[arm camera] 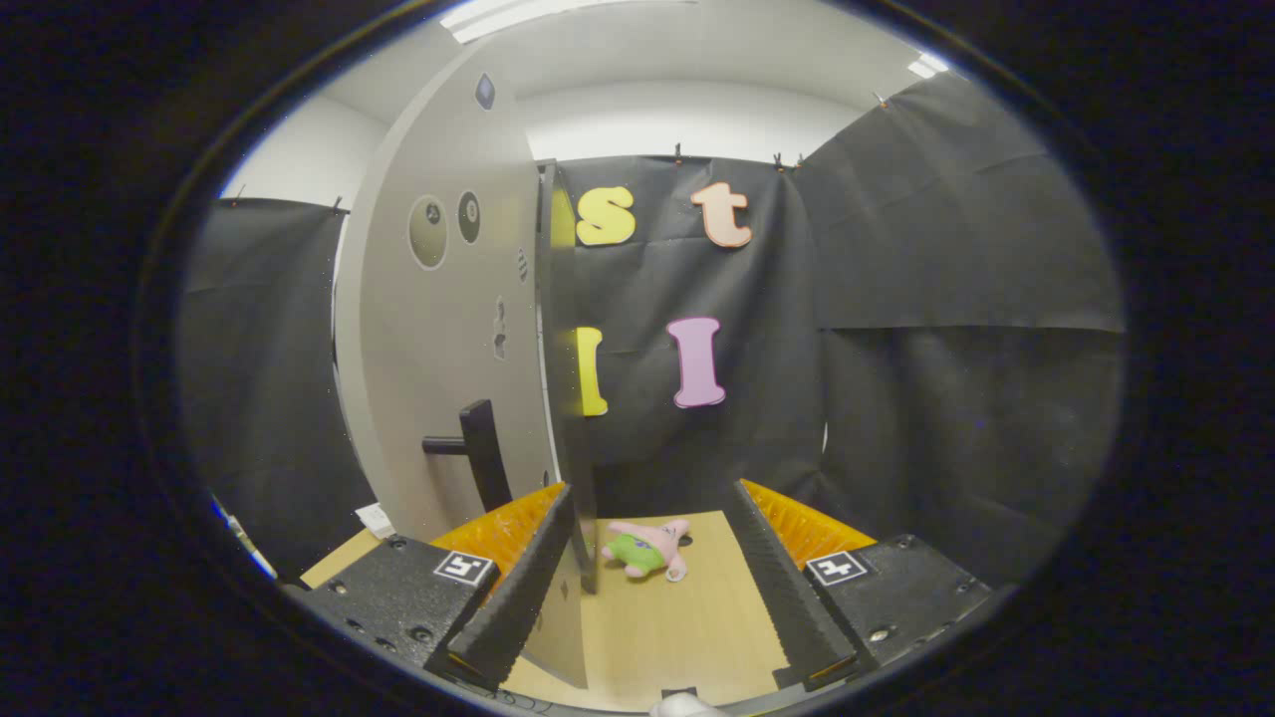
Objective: Open the shoe cabinet door, grab the shoes and put them into the shoe cabinet, then close the shoe cabinet door.
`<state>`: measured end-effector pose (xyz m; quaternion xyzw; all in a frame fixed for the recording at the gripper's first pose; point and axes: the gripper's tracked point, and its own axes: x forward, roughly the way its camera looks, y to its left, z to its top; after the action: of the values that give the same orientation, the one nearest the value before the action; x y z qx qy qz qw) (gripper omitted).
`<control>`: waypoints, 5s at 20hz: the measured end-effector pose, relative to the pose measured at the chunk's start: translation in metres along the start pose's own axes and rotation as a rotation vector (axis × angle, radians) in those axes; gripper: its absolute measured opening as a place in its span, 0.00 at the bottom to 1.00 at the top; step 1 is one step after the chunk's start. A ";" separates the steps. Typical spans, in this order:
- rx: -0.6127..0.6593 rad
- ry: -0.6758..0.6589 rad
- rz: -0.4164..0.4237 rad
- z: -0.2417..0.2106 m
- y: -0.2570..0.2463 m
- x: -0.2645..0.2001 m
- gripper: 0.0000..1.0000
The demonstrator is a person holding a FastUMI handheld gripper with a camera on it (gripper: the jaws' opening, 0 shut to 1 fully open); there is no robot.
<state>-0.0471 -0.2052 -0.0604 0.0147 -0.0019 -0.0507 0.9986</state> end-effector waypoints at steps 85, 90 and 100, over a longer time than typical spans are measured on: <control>-0.025 -0.041 0.066 0.067 0.222 -0.052 0.98; -0.028 -0.043 0.077 0.069 0.226 -0.059 0.98; -0.012 -0.053 0.083 0.073 0.222 -0.070 0.98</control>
<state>-0.0947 0.0201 0.0193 0.0074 -0.0287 -0.0095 0.9995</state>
